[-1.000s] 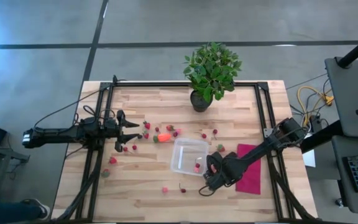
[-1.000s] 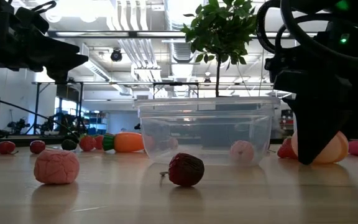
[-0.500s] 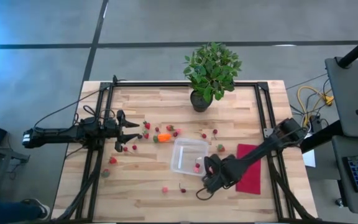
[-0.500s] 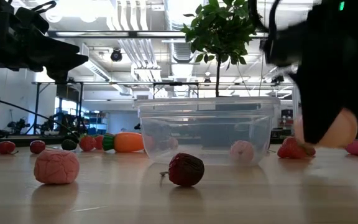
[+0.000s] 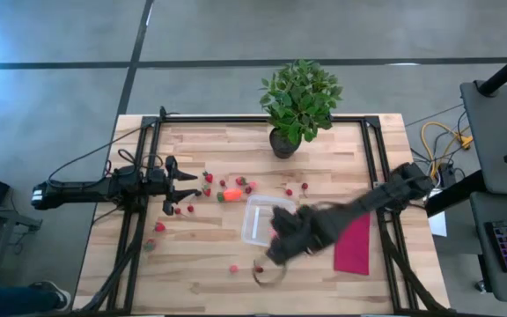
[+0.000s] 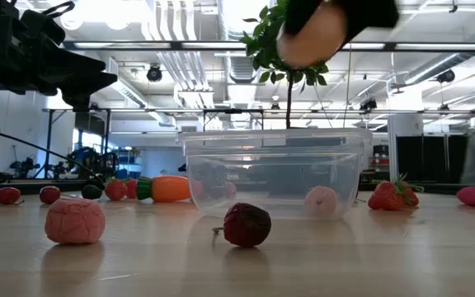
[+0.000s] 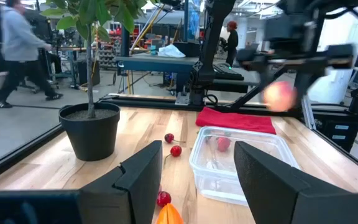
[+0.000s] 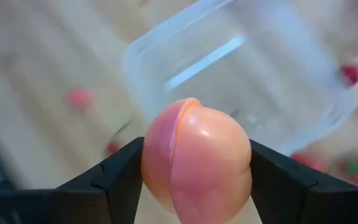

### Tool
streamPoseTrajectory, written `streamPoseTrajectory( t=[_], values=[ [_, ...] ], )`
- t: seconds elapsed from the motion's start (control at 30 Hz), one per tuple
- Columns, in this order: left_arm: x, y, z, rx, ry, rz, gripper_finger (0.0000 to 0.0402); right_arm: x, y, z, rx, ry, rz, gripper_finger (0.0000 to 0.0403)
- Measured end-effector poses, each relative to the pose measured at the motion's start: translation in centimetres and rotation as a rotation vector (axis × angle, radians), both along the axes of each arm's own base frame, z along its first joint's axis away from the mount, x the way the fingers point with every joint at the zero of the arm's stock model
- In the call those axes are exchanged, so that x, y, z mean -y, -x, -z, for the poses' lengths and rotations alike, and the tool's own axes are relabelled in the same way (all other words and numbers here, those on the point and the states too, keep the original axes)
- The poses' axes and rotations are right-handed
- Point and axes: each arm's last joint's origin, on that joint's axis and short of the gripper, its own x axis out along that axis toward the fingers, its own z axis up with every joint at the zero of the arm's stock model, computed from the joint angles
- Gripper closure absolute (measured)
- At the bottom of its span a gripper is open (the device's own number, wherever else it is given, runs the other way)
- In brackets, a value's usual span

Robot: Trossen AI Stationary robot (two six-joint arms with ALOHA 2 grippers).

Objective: Pick and placing Produce into tupperware
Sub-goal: Put the pink peach into the transparent bin, then put the red strawberry into the transparent bin

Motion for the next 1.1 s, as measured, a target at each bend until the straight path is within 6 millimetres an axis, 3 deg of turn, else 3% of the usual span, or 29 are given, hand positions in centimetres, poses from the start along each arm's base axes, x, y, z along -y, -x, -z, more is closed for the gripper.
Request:
streamPoseTrajectory(
  t=[0.2,0.43,0.57,0.7,0.87,1.1],
  values=[
    [0.0,0.0,0.0,0.003,0.0,0.0,0.0214,3.9,-0.5,0.7,-0.105,0.088,0.046,0.013],
    [0.0,0.0,0.0,0.003,0.0,0.0,0.0214,5.0,-0.4,0.7,-0.158,0.075,0.054,0.0066],
    [0.0,0.0,0.0,0.002,0.0,0.001,0.0214,5.7,2.2,0.4,-0.349,0.129,0.106,0.0051],
    [0.0,0.0,0.0,0.004,0.0,0.001,0.0214,6.4,4.5,1.0,-0.475,0.147,0.026,0.0055],
    [0.0,0.0,0.0,0.004,0.0,0.0,0.0214,6.7,6.9,2.4,-0.333,0.065,-0.126,0.0074],
    [0.0,0.0,0.0,0.003,0.0,0.001,0.0214,8.7,11.9,4.5,-0.146,-0.039,0.005,0.0076]
  ],
)
